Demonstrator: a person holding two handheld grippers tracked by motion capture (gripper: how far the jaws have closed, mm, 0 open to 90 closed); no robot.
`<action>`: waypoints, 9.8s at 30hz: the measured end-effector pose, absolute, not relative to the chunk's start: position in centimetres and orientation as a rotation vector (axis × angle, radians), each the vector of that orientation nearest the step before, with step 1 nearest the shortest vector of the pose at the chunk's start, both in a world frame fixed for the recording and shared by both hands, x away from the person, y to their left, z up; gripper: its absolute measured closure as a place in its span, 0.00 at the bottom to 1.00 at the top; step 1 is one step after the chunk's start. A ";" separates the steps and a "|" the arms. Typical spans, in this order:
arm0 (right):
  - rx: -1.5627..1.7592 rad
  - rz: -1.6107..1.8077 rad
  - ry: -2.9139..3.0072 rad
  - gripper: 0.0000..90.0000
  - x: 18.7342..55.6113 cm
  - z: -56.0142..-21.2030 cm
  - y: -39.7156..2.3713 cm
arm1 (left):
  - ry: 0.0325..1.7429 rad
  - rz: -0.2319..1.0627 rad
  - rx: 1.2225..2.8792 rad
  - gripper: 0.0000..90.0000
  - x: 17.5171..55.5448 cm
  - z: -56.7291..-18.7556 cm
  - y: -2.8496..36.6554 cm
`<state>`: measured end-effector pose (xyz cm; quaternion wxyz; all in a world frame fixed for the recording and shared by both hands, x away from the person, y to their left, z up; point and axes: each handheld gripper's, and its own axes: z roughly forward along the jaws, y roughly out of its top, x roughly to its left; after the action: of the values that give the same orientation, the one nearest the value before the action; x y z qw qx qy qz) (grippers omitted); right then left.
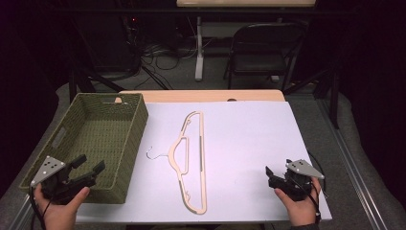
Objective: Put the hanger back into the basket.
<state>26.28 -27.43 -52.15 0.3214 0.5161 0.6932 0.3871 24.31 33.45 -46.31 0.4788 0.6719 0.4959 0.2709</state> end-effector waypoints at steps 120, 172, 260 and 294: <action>1.400 0.348 2.634 0.52 42.1 -51.5 -2.9 | 1.179 0.664 1.648 0.31 24.2 -46.5 33.0; 1.587 0.260 2.693 0.77 42.3 -53.1 -4.4 | 1.173 0.676 1.646 0.32 24.1 -46.3 33.0; 1.366 0.103 2.839 0.89 41.3 -51.8 -7.6 | 1.145 0.672 1.658 0.33 24.0 -46.3 32.0; 1.461 0.540 2.853 0.89 40.5 -48.1 -10.6 | 1.017 0.569 1.769 0.33 24.2 -46.9 27.0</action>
<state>40.50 -10.63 -48.12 -0.0544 0.4489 0.8764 0.1658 24.17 27.02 -46.94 0.4895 0.7283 0.4185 0.2342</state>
